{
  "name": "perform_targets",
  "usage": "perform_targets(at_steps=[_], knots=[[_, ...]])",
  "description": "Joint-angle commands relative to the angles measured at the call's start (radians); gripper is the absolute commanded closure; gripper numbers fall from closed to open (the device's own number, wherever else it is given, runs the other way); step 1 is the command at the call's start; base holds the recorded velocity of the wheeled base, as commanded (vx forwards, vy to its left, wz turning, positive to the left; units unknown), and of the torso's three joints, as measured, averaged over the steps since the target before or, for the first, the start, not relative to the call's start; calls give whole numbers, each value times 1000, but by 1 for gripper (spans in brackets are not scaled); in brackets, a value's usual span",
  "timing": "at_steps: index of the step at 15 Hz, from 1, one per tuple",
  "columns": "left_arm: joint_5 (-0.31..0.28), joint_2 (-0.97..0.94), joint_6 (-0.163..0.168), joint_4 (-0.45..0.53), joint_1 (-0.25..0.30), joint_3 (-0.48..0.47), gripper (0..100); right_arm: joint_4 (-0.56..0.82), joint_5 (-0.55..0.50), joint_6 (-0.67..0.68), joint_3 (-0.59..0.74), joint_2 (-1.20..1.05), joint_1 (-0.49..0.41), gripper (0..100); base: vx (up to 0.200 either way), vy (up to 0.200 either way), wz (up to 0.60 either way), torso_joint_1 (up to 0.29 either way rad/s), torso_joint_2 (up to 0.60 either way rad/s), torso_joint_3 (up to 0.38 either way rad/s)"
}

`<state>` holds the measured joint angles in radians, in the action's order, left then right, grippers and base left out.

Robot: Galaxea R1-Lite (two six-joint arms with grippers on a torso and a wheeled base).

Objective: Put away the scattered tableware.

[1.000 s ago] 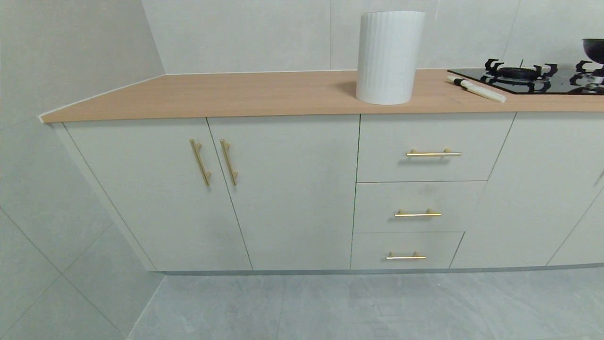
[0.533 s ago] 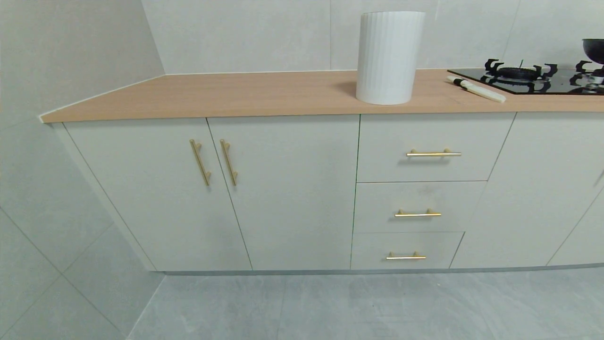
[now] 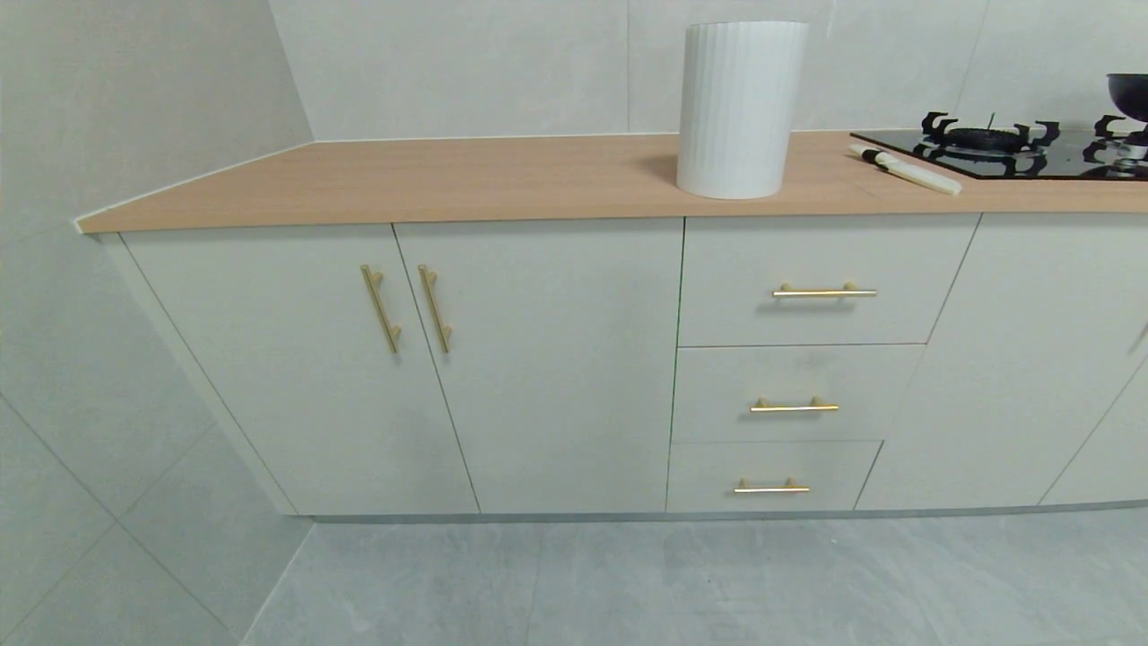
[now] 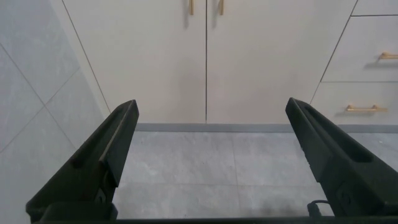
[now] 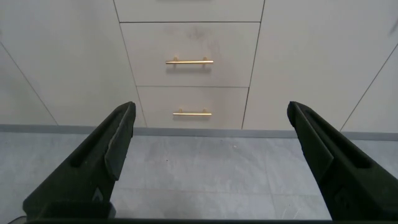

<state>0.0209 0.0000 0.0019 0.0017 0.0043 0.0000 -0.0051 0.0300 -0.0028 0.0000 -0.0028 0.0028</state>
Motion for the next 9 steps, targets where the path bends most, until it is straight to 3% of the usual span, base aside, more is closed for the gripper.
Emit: perform_targets(at_steps=[1,9], knots=[[1,0,0,0,0,0,0,1,1,0,0,3,0,0,200,0,0,-2,2,7],[1,2,-2,0,0,0,0,1,1,0,0,3,0,0,200,0,0,2,2,3]])
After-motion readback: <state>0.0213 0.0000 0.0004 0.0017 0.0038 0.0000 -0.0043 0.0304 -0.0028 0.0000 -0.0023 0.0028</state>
